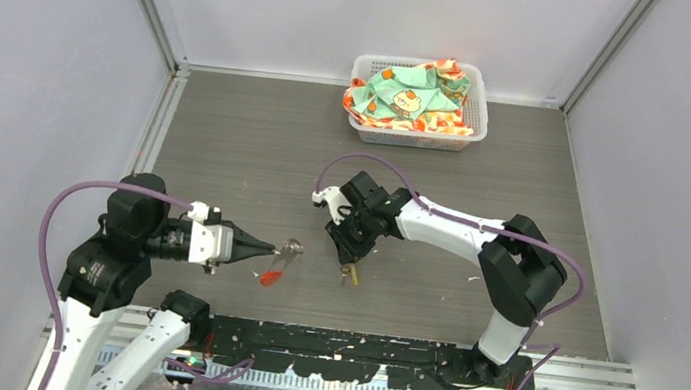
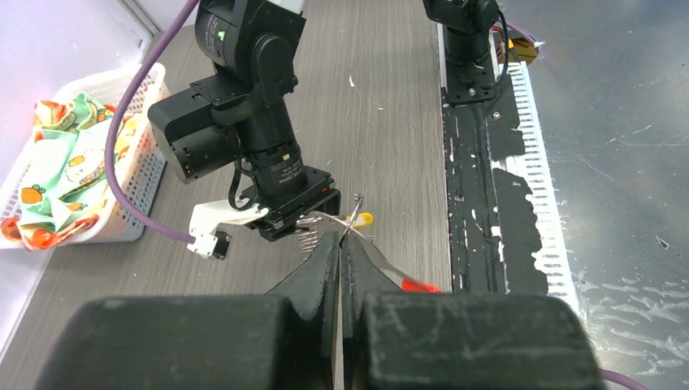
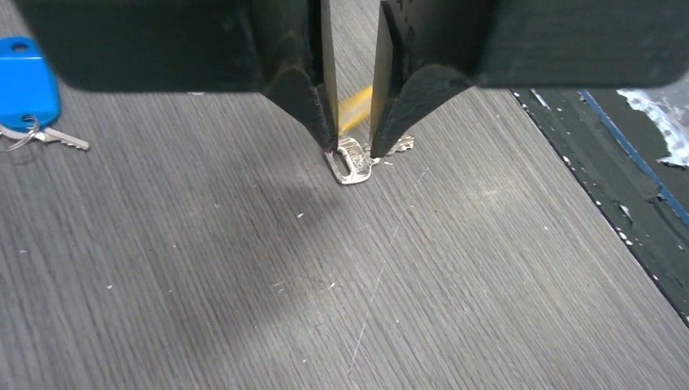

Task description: Put the keys on the keyring

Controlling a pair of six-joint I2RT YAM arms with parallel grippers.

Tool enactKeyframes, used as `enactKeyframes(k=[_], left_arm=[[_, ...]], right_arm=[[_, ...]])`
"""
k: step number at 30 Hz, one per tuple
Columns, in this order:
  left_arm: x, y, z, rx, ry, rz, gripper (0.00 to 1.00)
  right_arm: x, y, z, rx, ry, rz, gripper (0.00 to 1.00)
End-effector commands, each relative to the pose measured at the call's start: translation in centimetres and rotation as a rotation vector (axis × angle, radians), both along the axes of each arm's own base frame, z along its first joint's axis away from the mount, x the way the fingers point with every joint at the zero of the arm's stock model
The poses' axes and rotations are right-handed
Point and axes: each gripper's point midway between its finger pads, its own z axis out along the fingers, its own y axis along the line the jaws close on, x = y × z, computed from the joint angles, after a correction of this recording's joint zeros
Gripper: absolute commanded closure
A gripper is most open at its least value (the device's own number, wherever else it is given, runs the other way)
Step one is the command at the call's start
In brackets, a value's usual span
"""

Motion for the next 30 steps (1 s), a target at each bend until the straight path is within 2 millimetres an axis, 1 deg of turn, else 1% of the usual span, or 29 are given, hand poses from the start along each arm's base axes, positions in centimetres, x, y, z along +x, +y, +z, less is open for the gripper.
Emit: enactKeyframes(k=[1, 6, 8, 10, 14, 18, 21, 23, 26, 30], left_arm=[[-0.5, 0.2, 1.4, -0.013, -0.067, -0.007, 1.0], [-0.6, 0.2, 1.4, -0.014, -0.075, -0.008, 1.0], [-0.6, 0.2, 1.4, -0.014, -0.075, -0.008, 1.0], [-0.7, 0.2, 1.5, -0.015, -0.078, -0.009, 1.0], [-0.7, 0.2, 1.7, -0.016, -0.082, -0.008, 1.0], [-0.6, 0.3, 1.7, -0.015, -0.086, -0.004, 1.0], [-0.8, 0.3, 1.7, -0.012, -0.094, -0.008, 1.0], [-0.9, 0.4, 1.6, -0.011, -0.099, -0.011, 1.0], [-0.9, 0.4, 1.7, -0.008, -0.105, -0.013, 1.0], [-1.0, 0.4, 1.7, -0.007, -0.11, -0.016, 1.0]], right_arm=[[0.9, 0.7, 1.3, 0.035, -0.061, -0.001, 0.68], [1.1, -0.2, 1.3, 0.023, -0.091, -0.036, 0.49], [0.9, -0.5, 1.1, 0.016, -0.089, -0.038, 0.46], [0.8, -0.8, 0.8, 0.006, -0.084, -0.031, 0.45], [1.2, -0.9, 0.3, -0.015, -0.073, -0.036, 0.45], [1.0, -0.5, 0.7, -0.007, -0.026, -0.084, 0.46], [1.2, -0.8, 1.0, -0.017, 0.025, -0.196, 0.47], [0.6, -0.9, 1.3, -0.013, 0.078, -0.263, 0.47], [0.0, -0.5, 1.8, 0.039, 0.129, -0.357, 0.47], [-0.4, -0.2, 0.9, 0.048, 0.217, -0.504, 0.47]])
